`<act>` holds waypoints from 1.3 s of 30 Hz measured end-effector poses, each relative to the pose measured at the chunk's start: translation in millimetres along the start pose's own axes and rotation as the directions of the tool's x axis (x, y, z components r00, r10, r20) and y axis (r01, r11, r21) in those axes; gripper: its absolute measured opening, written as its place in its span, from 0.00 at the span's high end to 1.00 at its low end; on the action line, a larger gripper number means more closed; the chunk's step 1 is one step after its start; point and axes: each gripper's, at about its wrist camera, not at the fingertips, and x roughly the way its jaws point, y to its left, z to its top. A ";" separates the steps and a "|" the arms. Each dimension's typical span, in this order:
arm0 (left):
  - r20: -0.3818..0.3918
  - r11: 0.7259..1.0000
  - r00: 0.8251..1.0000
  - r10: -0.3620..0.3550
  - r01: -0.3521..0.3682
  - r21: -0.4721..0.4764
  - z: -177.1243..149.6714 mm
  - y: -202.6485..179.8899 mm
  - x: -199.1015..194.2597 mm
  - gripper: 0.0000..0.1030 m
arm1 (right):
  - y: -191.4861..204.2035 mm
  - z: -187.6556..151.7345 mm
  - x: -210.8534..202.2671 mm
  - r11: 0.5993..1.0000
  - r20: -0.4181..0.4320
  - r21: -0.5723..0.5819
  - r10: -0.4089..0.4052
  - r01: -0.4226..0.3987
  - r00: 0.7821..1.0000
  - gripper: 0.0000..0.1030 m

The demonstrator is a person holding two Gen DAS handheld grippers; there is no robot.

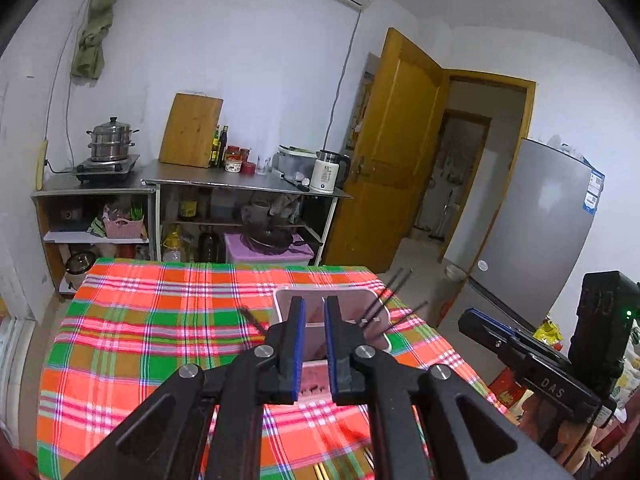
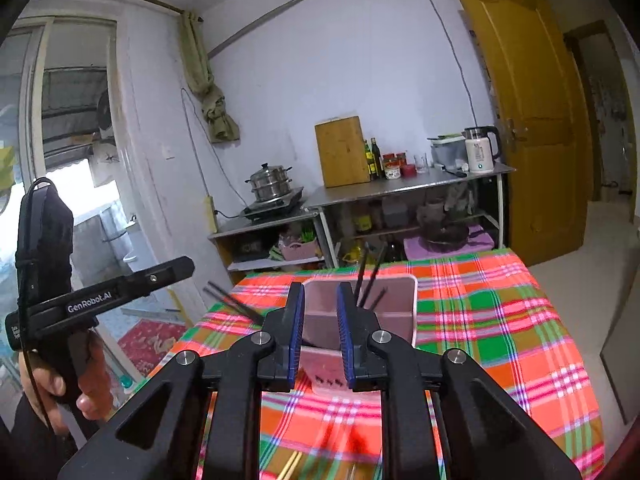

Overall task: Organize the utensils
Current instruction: 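Move both open tools back down to the wooden and metal chopsticks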

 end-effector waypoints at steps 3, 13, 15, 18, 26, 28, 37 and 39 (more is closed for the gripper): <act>-0.015 1.000 1.000 -0.003 0.003 0.010 -19.8 -5.0 -11.2 0.92 | -1.2 -10.6 -10.2 1.000 -0.013 0.006 0.007 -0.007 1.000 0.84; -0.141 1.000 0.990 -0.020 0.018 -0.015 -104.4 -7.6 -12.6 0.92 | -18.0 -63.9 -35.6 0.998 -0.088 0.062 0.006 -0.001 0.996 0.84; -0.165 1.000 0.986 -0.021 0.018 -0.024 -118.0 -7.4 -9.2 0.92 | -21.4 -73.0 -37.9 0.998 -0.107 0.068 0.002 0.005 0.994 0.84; -0.220 1.000 0.975 -0.017 0.011 -0.029 -140.8 -7.3 -3.2 0.92 | -25.2 -87.3 -39.8 0.996 -0.136 0.087 0.002 0.010 0.991 0.84; -0.358 0.998 0.933 -0.016 -0.007 -0.064 -187.8 -3.7 21.3 0.91 | -27.4 -120.6 -36.1 0.994 -0.210 0.110 0.028 -0.005 0.977 0.84; -0.380 0.997 0.925 -0.022 -0.006 -0.072 -194.7 -3.9 27.6 0.86 | -27.9 -126.6 -35.8 0.994 -0.221 0.113 0.029 -0.003 0.975 0.84; -0.423 0.997 0.906 0.003 -0.034 -0.065 -204.2 -8.6 45.7 0.79 | -31.6 -135.3 -31.8 0.992 -0.243 0.127 0.032 -0.001 0.970 0.84; -0.436 0.997 0.900 0.014 -0.044 -0.059 -206.7 -9.6 50.1 0.79 | -32.0 -136.1 -30.7 0.991 -0.246 0.131 0.034 -0.001 0.969 0.84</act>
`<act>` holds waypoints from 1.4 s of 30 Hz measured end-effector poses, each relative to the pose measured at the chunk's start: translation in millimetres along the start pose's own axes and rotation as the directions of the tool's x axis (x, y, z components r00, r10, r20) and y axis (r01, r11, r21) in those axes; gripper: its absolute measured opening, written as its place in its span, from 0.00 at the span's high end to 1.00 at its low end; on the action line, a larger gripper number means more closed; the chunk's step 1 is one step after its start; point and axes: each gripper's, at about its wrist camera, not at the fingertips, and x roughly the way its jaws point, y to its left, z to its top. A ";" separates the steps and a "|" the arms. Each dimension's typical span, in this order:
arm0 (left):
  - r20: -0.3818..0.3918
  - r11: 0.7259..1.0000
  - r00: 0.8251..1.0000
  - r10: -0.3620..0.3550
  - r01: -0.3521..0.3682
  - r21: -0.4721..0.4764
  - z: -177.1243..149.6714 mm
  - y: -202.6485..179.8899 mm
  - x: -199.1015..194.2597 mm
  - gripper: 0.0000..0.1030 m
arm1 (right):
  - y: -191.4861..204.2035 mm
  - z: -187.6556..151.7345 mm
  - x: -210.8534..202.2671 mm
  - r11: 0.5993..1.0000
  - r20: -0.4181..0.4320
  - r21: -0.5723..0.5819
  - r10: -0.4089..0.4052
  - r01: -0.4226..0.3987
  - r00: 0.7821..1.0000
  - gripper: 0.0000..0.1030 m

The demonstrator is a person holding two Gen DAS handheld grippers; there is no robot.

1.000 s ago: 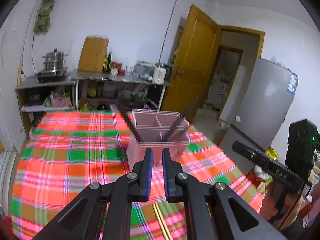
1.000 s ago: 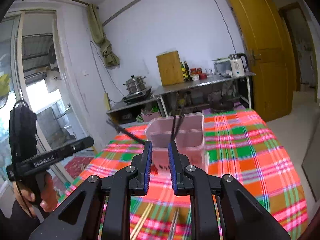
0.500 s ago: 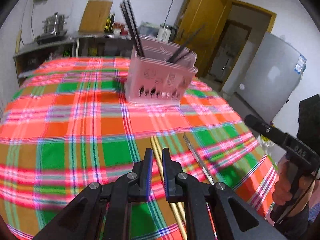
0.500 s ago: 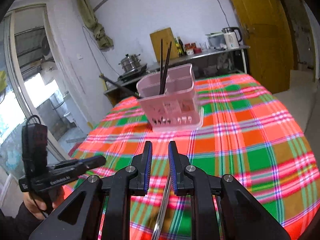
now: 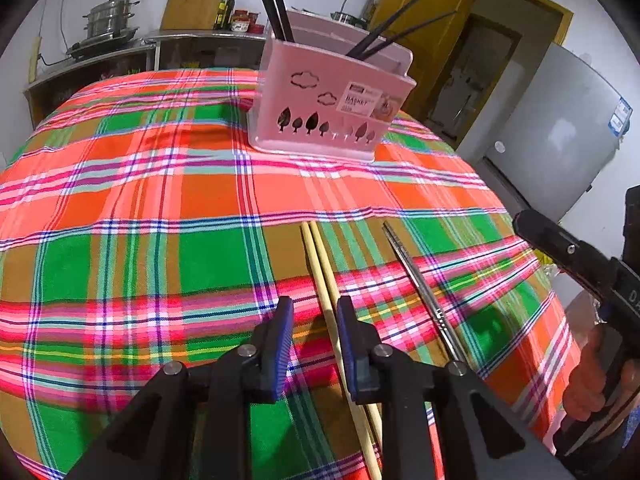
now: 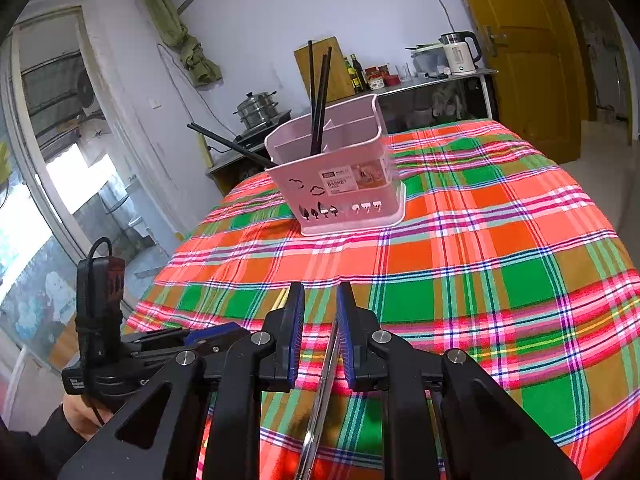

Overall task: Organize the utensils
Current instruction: 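Move both open tools back down to the wooden and metal chopsticks, then close the left tool on a wooden chopstick while the right tool grasps another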

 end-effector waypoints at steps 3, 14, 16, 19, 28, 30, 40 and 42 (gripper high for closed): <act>-0.003 1.000 1.000 0.018 -0.018 0.013 -1.3 -2.7 4.9 0.79 | -0.4 -1.3 1.2 1.000 -0.003 0.003 0.002 -0.002 1.000 0.84; 0.019 0.989 0.993 0.118 -0.119 0.085 -5.5 -12.8 6.1 0.83 | 0.8 -2.7 6.7 1.000 -0.016 0.007 0.010 -0.009 1.000 0.84; 0.022 0.986 0.990 0.142 -0.144 0.085 -6.9 -11.5 4.8 0.89 | 3.3 -3.7 8.2 1.000 -0.024 0.003 0.008 -0.008 1.000 0.84; 0.020 0.989 0.990 0.139 -0.140 0.055 -8.4 -1.2 0.0 0.94 | 8.8 -5.1 12.5 1.000 -0.038 -0.004 0.011 -0.011 0.999 0.84; 0.030 0.982 0.982 0.186 -0.185 -0.037 -10.5 40.4 -19.4 0.94 | 34.4 -16.3 50.4 0.998 -0.164 -0.064 -0.005 -0.006 0.986 0.84; 0.030 0.979 0.981 0.191 -0.188 -0.072 -10.5 49.6 -23.3 0.94 | 38.9 -18.7 59.1 0.998 -0.186 -0.068 -0.005 -0.008 0.983 0.84; -0.021 0.979 0.985 0.173 -0.174 -0.102 6.5 69.9 -20.9 0.94 | 56.6 -22.0 102.6 0.995 -0.293 -0.099 -0.049 0.020 0.955 0.84; -0.036 0.980 0.984 0.176 -0.179 -0.086 10.0 68.6 -15.8 0.94 | 58.2 -20.8 109.9 0.994 -0.302 -0.108 -0.060 0.029 0.952 0.84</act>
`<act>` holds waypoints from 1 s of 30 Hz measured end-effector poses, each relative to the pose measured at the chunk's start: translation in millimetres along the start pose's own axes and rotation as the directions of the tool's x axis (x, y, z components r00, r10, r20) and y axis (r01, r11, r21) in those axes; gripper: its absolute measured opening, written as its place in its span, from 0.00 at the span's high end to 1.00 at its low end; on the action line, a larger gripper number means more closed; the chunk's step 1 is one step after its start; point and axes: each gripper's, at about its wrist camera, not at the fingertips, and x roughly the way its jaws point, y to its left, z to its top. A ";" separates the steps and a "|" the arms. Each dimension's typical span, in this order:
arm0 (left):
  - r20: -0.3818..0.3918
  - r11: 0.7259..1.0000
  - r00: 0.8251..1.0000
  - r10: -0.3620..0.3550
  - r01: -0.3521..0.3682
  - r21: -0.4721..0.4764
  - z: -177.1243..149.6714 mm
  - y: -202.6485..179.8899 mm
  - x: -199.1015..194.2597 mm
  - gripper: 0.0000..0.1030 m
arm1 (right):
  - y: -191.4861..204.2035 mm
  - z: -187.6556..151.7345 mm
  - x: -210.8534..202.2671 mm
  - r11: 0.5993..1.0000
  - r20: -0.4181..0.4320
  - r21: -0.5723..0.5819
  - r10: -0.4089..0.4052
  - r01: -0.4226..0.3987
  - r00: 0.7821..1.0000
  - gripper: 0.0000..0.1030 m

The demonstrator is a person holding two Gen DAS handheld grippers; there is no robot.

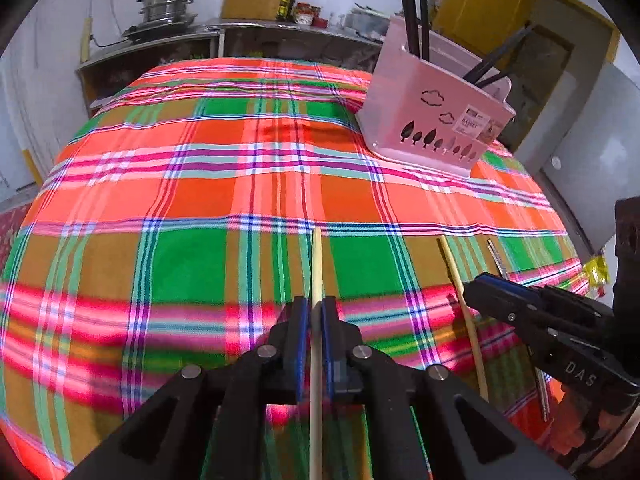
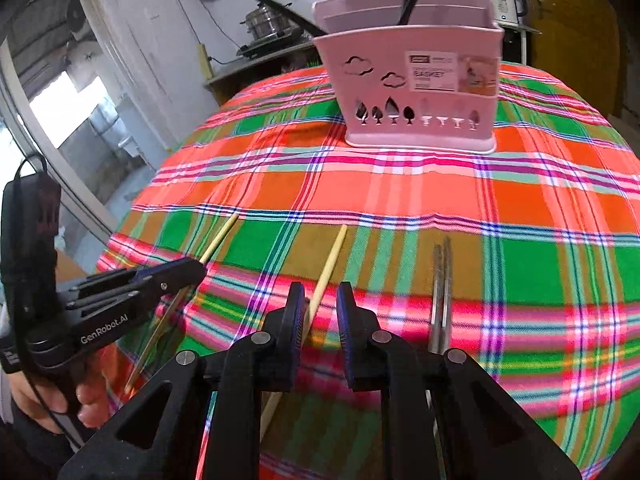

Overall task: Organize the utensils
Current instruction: 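Close the left tool on a wooden chopstick while the right tool grasps another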

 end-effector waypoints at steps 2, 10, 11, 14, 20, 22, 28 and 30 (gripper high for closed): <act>-0.016 0.999 1.000 0.000 0.001 0.038 5.8 -4.0 3.8 0.91 | 0.3 3.4 5.1 1.000 -0.011 0.004 -0.014 0.014 1.000 0.84; -0.026 0.987 0.999 0.036 -0.031 0.159 19.3 -18.5 17.5 0.89 | 2.6 14.2 19.0 0.998 -0.034 -0.007 -0.056 0.056 0.998 0.84; -0.023 0.986 0.999 0.037 -0.033 0.164 19.8 -18.6 17.7 0.89 | 3.8 15.2 20.2 0.998 -0.035 -0.015 -0.063 0.063 0.997 0.84; -0.017 0.985 0.999 0.037 -0.034 0.170 19.4 -18.6 18.3 0.90 | 7.3 16.9 22.1 0.996 -0.038 -0.034 -0.088 0.087 0.995 0.87; -0.023 0.987 0.999 0.045 -0.041 0.154 21.4 -17.3 16.8 0.94 | 6.2 18.5 22.3 0.995 -0.041 -0.034 -0.100 0.099 0.994 0.93; -0.026 0.988 0.999 0.039 -0.035 0.153 21.5 -17.8 15.2 0.95 | 4.9 19.4 20.0 0.996 -0.039 -0.025 -0.084 0.083 0.996 0.93; -0.010 0.988 1.000 0.015 -0.013 0.151 27.3 -19.1 3.8 0.95 | 3.1 25.1 5.5 0.999 -0.001 -0.011 -0.052 0.052 0.999 0.94; 0.008 0.988 1.000 0.007 -0.008 0.152 31.2 -20.4 -4.1 0.95 | 3.2 28.0 -2.6 0.999 0.021 -0.009 -0.040 0.040 0.999 0.94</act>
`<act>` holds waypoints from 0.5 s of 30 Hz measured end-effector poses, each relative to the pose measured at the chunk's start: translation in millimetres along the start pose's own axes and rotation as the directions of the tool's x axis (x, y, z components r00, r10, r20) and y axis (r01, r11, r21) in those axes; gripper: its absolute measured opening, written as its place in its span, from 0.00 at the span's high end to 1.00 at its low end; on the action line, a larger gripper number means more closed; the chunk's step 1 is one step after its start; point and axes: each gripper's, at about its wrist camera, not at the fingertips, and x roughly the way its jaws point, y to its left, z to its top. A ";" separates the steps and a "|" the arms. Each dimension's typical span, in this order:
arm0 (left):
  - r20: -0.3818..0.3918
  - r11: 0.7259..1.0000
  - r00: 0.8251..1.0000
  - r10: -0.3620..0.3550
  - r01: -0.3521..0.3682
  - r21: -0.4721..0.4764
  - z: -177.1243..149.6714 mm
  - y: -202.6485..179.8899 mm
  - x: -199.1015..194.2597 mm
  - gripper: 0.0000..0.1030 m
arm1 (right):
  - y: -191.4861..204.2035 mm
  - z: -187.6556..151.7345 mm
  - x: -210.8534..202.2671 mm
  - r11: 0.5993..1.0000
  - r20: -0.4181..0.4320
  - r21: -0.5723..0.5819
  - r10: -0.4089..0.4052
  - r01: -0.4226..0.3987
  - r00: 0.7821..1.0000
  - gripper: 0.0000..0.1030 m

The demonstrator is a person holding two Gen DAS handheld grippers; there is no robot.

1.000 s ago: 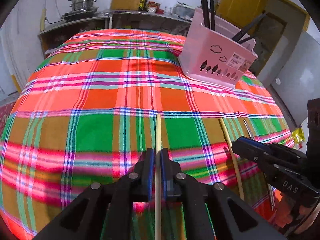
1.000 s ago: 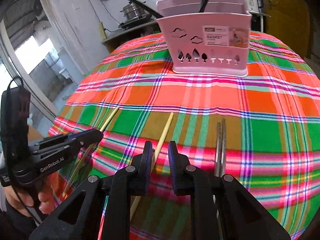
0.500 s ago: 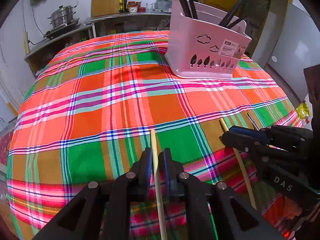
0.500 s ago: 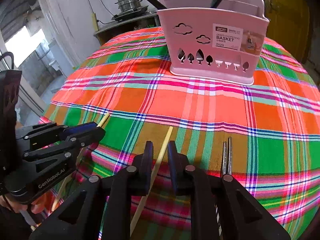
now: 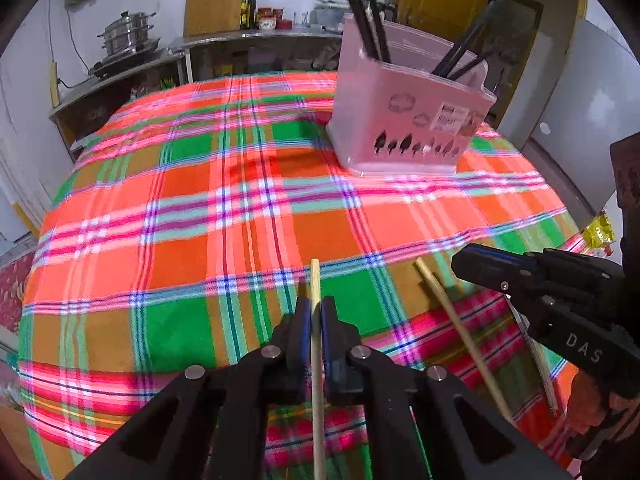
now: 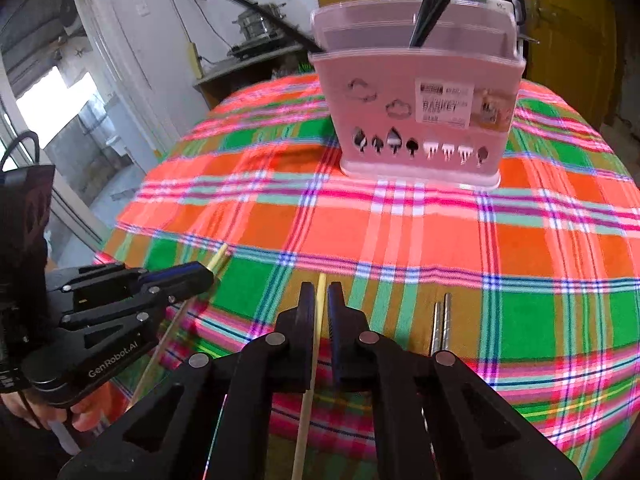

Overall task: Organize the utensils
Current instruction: 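Close the left tool on a wooden chopstick while the right tool grasps another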

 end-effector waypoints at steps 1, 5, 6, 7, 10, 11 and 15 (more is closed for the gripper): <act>0.010 1.000 1.000 -0.004 0.004 0.001 2.1 -0.1 -4.6 0.95 | 0.1 2.3 -4.9 1.000 0.013 0.000 0.005 -0.005 1.000 0.94; 0.071 1.000 0.997 -0.022 0.022 0.003 15.0 -0.7 -28.1 0.95 | -0.3 13.3 -21.9 1.000 0.060 0.000 0.026 -0.026 0.998 0.94; 0.079 1.000 0.997 -0.025 0.025 0.004 16.6 -0.8 -31.0 0.95 | -0.1 14.9 -24.7 1.000 0.067 -0.001 0.023 -0.023 0.997 0.94; 0.080 1.000 0.996 -0.027 0.027 0.000 17.6 0.2 -32.5 0.95 | -0.2 16.6 -27.9 1.000 0.073 -0.003 0.023 -0.023 0.997 0.94; 0.047 1.000 0.999 -0.020 0.020 -0.012 15.5 3.0 -23.1 0.95 | -0.8 14.6 -18.6 0.999 0.022 -0.006 0.035 -0.035 0.999 0.94; 0.035 1.000 0.999 -0.016 0.017 -0.018 14.1 4.5 -19.3 0.95 | -0.9 12.1 -12.6 0.999 -0.001 -0.006 0.032 -0.032 0.999 0.92; -0.014 0.999 1.000 -0.009 0.009 -0.033 3.9 10.4 -4.2 0.95 | 0.3 0.1 14.3 1.000 -0.079 -0.015 0.019 -0.020 0.997 0.84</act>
